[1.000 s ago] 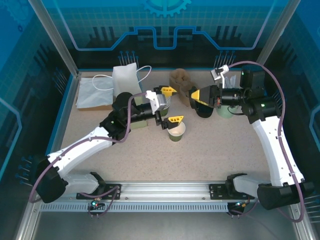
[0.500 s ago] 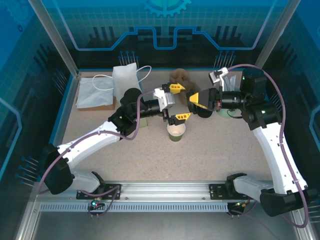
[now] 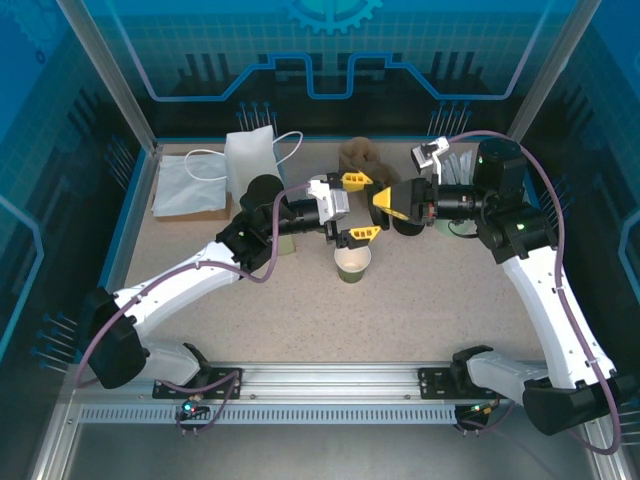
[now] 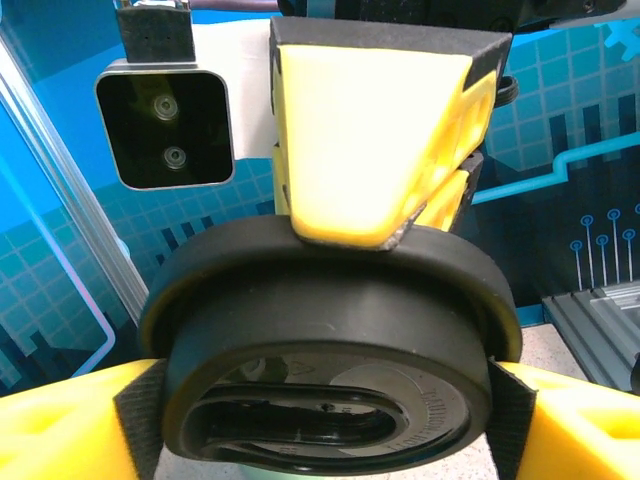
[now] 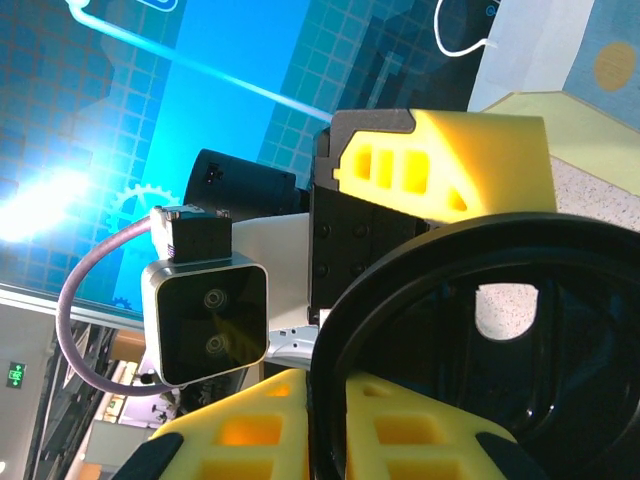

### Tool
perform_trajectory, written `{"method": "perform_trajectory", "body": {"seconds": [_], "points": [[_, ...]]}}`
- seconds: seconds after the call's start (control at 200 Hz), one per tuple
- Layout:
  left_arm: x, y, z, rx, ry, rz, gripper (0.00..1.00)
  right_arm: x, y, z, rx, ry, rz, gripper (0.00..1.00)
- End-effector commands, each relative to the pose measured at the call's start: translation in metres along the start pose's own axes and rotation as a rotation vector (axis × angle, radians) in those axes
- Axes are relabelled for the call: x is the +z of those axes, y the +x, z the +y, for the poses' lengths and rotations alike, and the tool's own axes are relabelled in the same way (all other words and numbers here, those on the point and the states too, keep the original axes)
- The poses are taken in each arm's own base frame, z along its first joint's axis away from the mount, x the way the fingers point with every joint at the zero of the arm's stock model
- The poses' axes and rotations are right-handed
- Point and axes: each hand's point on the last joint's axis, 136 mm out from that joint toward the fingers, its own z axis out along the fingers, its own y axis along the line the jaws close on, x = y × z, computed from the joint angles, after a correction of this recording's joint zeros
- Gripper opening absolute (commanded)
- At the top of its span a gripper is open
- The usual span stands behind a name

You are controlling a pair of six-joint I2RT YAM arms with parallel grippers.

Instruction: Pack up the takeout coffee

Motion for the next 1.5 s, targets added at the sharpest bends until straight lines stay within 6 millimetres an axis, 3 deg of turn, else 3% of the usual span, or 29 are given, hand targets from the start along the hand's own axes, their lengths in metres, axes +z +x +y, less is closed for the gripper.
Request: {"method": "perform_trajectory", "body": {"seconds": [0.0, 0.34, 0.475, 0.625, 0.75, 0.981, 1.196, 1.331, 1.496], "points": [[0.001, -0.018, -0.003, 0.057, 0.028, -0.033, 0.79, 0.002, 0.006, 0.01, -0.016, -0.024, 0.014, 0.14], [-0.003, -0.008, -0.005, 0.057, 0.021, 0.025, 0.75, 0.003, 0.009, -0.005, -0.003, 0.021, 0.017, 0.17], [-0.008, 0.004, -0.007, 0.047, 0.017, 0.089, 0.74, 0.002, 0.011, -0.019, 0.01, 0.068, 0.016, 0.28], [-0.021, 0.029, -0.014, 0.018, 0.015, 0.239, 0.74, -0.01, 0.011, -0.042, 0.024, 0.17, -0.022, 0.42], [-0.039, 0.057, -0.022, -0.011, 0.021, 0.412, 0.73, -0.029, 0.014, -0.08, 0.024, 0.375, -0.069, 0.5], [-0.07, 0.101, -0.036, -0.048, 0.044, 0.715, 0.71, -0.077, 0.04, -0.184, 0.039, 0.891, -0.028, 0.52], [-0.08, 0.129, -0.037, -0.049, 0.075, 0.94, 0.69, -0.1, 0.072, -0.261, 0.085, 1.128, 0.075, 0.61], [-0.08, 0.147, -0.034, -0.042, 0.097, 1.056, 0.68, -0.106, 0.084, -0.286, 0.098, 1.185, 0.089, 0.72], [-0.079, 0.166, -0.034, -0.015, 0.155, 1.194, 0.67, -0.112, 0.09, -0.296, 0.096, 1.228, 0.104, 0.79]]}}
